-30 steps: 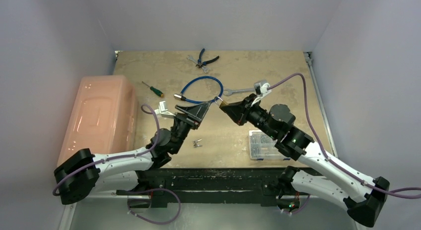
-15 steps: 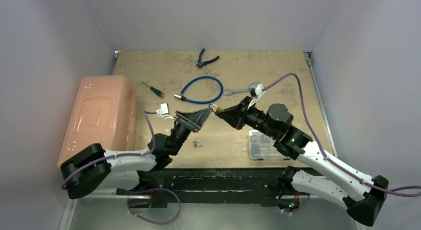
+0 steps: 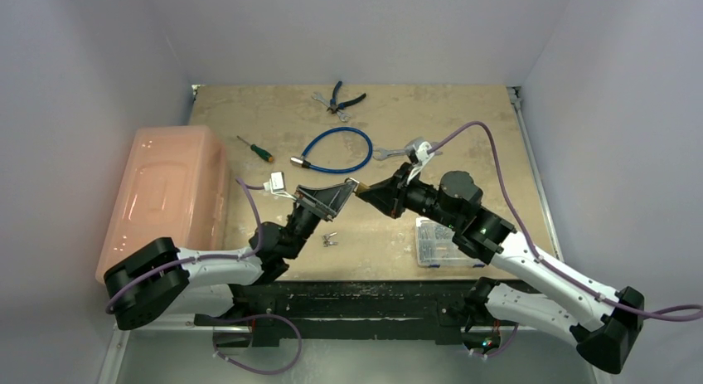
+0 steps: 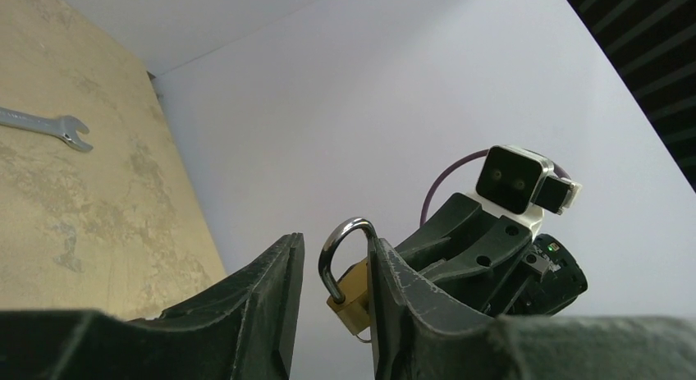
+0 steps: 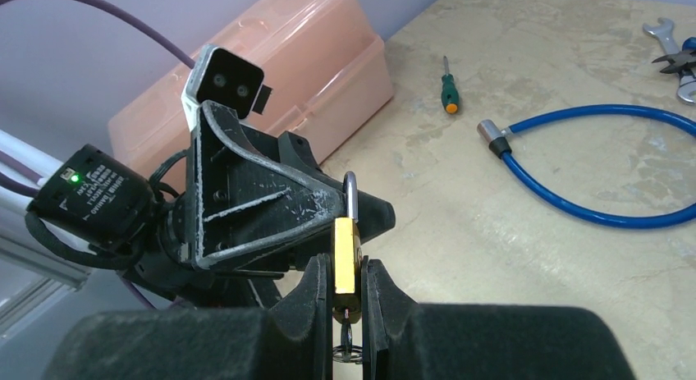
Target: Unlock with the key
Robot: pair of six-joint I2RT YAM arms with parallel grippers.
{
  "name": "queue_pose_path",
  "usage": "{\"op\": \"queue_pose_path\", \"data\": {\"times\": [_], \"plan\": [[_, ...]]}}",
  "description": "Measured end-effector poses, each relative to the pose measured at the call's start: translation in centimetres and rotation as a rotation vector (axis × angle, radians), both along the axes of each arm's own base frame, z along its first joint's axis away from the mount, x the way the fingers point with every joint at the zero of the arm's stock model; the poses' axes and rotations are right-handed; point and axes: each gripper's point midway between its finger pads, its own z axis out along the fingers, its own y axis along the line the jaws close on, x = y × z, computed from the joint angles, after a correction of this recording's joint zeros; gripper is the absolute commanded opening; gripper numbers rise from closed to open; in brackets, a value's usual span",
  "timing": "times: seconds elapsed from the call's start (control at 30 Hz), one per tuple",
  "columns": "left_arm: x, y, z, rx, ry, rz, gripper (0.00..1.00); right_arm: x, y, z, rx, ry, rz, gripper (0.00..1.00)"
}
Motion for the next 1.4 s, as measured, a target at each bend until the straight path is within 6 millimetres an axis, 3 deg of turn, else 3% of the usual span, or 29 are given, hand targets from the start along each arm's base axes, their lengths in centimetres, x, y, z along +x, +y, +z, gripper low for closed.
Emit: {"op": "queue_pose_path", "data": {"times": [0.5, 1.0, 1.23, 1.4], "plan": [[0.7, 0.5, 0.5, -0.009, 0.038, 0.040, 0.31, 0.1, 0.0, -0.5, -0.052, -0.083, 0.027, 0.00], [2.5, -0.9, -1.6, 0.100, 0.175, 0.074, 0.26, 0.1, -0.3, -1.9, -0.144, -0.171, 0.061, 0.00], [3.2, -1.8, -3.8, 0.223, 0.294, 0.086, 0.38, 0.3, -0.4, -2.5, -0.173, -0.212, 0.063, 0.00], [3.5, -1.7, -5.2, 0.344, 0.392, 0.112, 0.55, 0.2, -0.7, -3.5, -0.188, -0.251, 0.066, 0.00]]}}
